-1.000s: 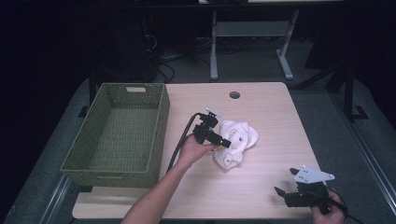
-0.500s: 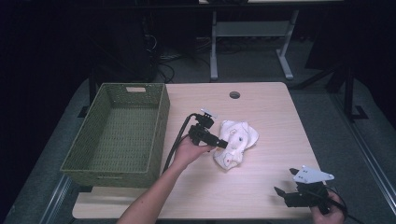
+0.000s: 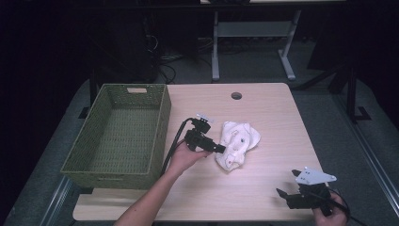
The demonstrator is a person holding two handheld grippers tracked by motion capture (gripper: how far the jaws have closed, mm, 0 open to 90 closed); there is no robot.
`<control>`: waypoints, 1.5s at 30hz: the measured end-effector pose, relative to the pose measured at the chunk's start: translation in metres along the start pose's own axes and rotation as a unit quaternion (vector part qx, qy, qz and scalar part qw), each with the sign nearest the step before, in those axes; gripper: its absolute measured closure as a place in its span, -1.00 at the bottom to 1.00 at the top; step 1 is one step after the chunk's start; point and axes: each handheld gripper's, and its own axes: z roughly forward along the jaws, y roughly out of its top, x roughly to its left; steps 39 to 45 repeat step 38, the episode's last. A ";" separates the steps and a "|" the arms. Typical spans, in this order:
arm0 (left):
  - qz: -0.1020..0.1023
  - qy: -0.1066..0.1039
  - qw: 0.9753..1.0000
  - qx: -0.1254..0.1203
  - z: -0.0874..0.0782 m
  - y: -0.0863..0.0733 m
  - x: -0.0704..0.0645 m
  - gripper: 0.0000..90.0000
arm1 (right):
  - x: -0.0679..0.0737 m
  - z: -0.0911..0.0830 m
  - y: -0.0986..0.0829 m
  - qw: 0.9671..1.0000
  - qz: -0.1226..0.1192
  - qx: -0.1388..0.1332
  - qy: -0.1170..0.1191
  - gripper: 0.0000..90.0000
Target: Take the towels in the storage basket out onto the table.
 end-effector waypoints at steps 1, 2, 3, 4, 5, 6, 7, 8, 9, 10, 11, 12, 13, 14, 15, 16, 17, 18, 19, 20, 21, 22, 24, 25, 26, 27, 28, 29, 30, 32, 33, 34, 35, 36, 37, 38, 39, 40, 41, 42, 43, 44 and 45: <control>-0.005 -0.002 1.000 -0.005 -0.001 -0.002 -0.002 -0.36 | 0.000 0.000 0.000 1.000 0.001 0.000 0.000 -0.69; -0.002 -0.002 1.000 -0.006 -0.002 -0.003 -0.003 -0.36 | 0.000 0.000 0.000 1.000 0.001 0.000 0.000 -0.69; -0.001 -0.003 1.000 -0.008 -0.003 -0.004 -0.004 -0.36 | 0.000 0.000 0.000 1.000 0.001 0.000 0.000 -0.69; 0.001 -0.004 1.000 -0.009 -0.005 -0.005 -0.005 -0.36 | 0.000 0.000 0.000 1.000 0.001 0.000 -0.001 -0.69; 0.002 -0.005 1.000 -0.011 -0.006 -0.007 -0.006 -0.36 | 0.000 0.000 0.000 1.000 0.001 0.000 0.000 -0.69; 0.005 -0.006 1.000 -0.012 -0.007 -0.008 -0.007 -0.36 | 0.000 0.000 0.000 1.000 0.001 0.000 0.000 -0.69; 0.007 -0.006 1.000 -0.010 -0.008 -0.011 -0.008 -0.37 | 0.000 0.000 0.000 1.000 0.001 0.000 0.000 -0.69; 0.009 -0.006 1.000 -0.010 -0.009 -0.012 -0.009 -0.37 | 0.000 0.001 0.000 1.000 0.001 0.000 0.000 -0.69; 0.010 -0.008 1.000 -0.010 -0.009 -0.015 -0.010 -0.37 | 0.000 0.001 0.000 1.000 0.001 0.000 0.001 -0.69; 0.011 -0.008 1.000 -0.009 -0.009 -0.017 -0.010 -0.37 | 0.000 0.001 0.000 1.000 0.001 0.000 0.001 -0.69; 0.013 -0.008 1.000 -0.009 -0.010 -0.019 -0.010 -0.37 | 0.001 0.001 0.000 1.000 0.001 0.000 0.001 -0.69; 0.010 -0.011 1.000 -0.012 -0.011 -0.022 -0.011 -0.38 | 0.001 0.001 0.000 1.000 0.000 0.000 0.001 -0.69; 0.008 -0.018 1.000 -0.013 -0.012 -0.024 -0.011 -0.38 | 0.001 0.001 0.000 1.000 0.000 0.000 0.002 -0.69; 0.006 -0.023 1.000 -0.014 -0.012 -0.026 -0.011 -0.38 | 0.001 0.001 0.000 1.000 0.000 0.000 0.002 -0.69; 0.010 -0.021 1.000 -0.012 -0.012 -0.029 -0.012 -0.38 | 0.001 0.001 0.000 1.000 0.001 0.000 0.002 -0.69; 0.011 -0.020 1.000 -0.013 -0.013 -0.030 -0.013 -0.38 | 0.001 0.001 0.000 1.000 0.000 0.000 0.002 -0.69; 0.009 -0.023 1.000 -0.015 -0.013 -0.033 -0.014 -0.38 | 0.001 0.001 0.000 1.000 0.000 0.000 0.002 -0.69; 0.011 -0.024 1.000 -0.016 -0.014 -0.034 -0.014 -0.38 | 0.001 0.002 0.000 1.000 0.001 0.000 0.001 -0.69; 0.013 -0.021 1.000 -0.017 -0.015 -0.036 -0.015 -0.38 | 0.001 0.001 0.000 1.000 0.001 0.001 0.002 -0.69; 0.017 -0.019 1.000 -0.016 -0.017 -0.038 -0.015 -0.38 | 0.001 0.002 0.000 1.000 0.001 0.000 0.001 -0.69; 0.016 -0.021 0.999 -0.019 -0.019 -0.041 -0.016 -0.38 | 0.001 0.002 0.000 1.000 0.000 0.000 0.002 -0.69; 0.016 -0.022 0.999 -0.021 -0.020 -0.043 -0.017 -0.38 | 0.001 0.001 0.000 1.000 0.000 0.000 0.001 -0.69; 0.022 -0.021 0.999 -0.022 -0.022 -0.047 -0.017 -0.38 | 0.001 0.002 0.000 1.000 0.000 0.000 0.002 -0.69; 0.022 -0.020 0.999 -0.022 -0.024 -0.051 -0.019 -0.38 | 0.001 0.002 0.001 1.000 0.000 0.000 0.002 -0.69; 0.024 -0.020 0.999 -0.022 -0.024 -0.053 -0.019 -0.38 | 0.001 0.002 0.001 1.000 0.000 0.000 0.002 -0.69; 0.024 -0.024 0.999 -0.029 -0.025 -0.057 -0.021 -0.38 | 0.002 0.002 0.001 1.000 0.001 0.000 0.002 -0.69; 0.026 -0.023 0.999 -0.029 -0.026 -0.060 -0.022 -0.38 | 0.002 0.002 0.001 1.000 0.000 0.001 0.002 -0.69; 0.027 -0.024 0.999 -0.031 -0.027 -0.062 -0.023 -0.38 | 0.002 0.002 0.001 1.000 0.000 0.001 0.002 -0.69; 0.031 -0.023 0.999 -0.031 -0.028 -0.066 -0.024 -0.38 | 0.002 0.002 0.001 1.000 0.001 0.001 0.002 -0.69; 0.034 -0.024 0.999 -0.033 -0.031 -0.073 -0.027 -0.39 | 0.002 0.003 0.001 1.000 0.001 0.002 0.002 -0.69; 0.042 -0.023 0.998 -0.036 -0.035 -0.078 -0.029 -0.40 | 0.002 0.003 0.001 1.000 0.000 0.002 0.002 -0.69; 0.050 -0.022 0.998 -0.042 -0.037 -0.082 -0.031 -0.41 | 0.002 0.002 0.002 1.000 -0.002 0.000 0.002 -0.69; 0.061 -0.023 0.997 -0.042 -0.039 -0.089 -0.034 -0.41 | 0.003 0.002 0.002 1.000 -0.003 0.000 0.003 -0.69; 0.067 -0.022 0.997 -0.040 -0.041 -0.095 -0.036 -0.41 | 0.003 0.003 0.002 1.000 -0.003 0.000 0.004 -0.69; 0.074 -0.022 0.996 -0.039 -0.041 -0.102 -0.038 -0.41 | 0.003 0.003 0.002 1.000 -0.003 0.000 0.006 -0.69; 0.077 -0.019 0.996 -0.036 -0.040 -0.106 -0.039 -0.41 | 0.002 0.004 0.002 1.000 -0.002 0.000 0.005 -0.69; 0.077 -0.019 0.996 -0.036 -0.040 -0.106 -0.039 -0.41 | 0.002 0.004 0.002 1.000 -0.002 0.000 0.005 -0.69; 0.077 -0.019 0.996 -0.036 -0.040 -0.106 -0.039 -0.41 | 0.002 0.004 0.002 1.000 -0.002 0.000 0.005 -0.69; 0.077 -0.019 0.996 -0.036 -0.040 -0.106 -0.039 -0.41 | 0.002 0.004 0.002 1.000 -0.002 0.000 0.005 -0.69; 0.077 -0.019 0.996 -0.036 -0.040 -0.106 -0.039 -0.41 | 0.002 0.004 0.002 1.000 -0.002 0.000 0.005 -0.69; 0.077 -0.019 0.996 -0.036 -0.040 -0.106 -0.039 -0.41 | 0.002 0.004 0.002 1.000 -0.002 0.000 0.005 -0.69; 0.077 -0.019 0.996 -0.036 -0.040 -0.106 -0.039 -0.41 | 0.002 0.004 0.002 1.000 -0.002 0.000 0.005 -0.69; 0.077 -0.019 0.996 -0.036 -0.040 -0.106 -0.039 -0.41 | 0.002 0.004 0.002 1.000 -0.002 0.000 0.005 -0.69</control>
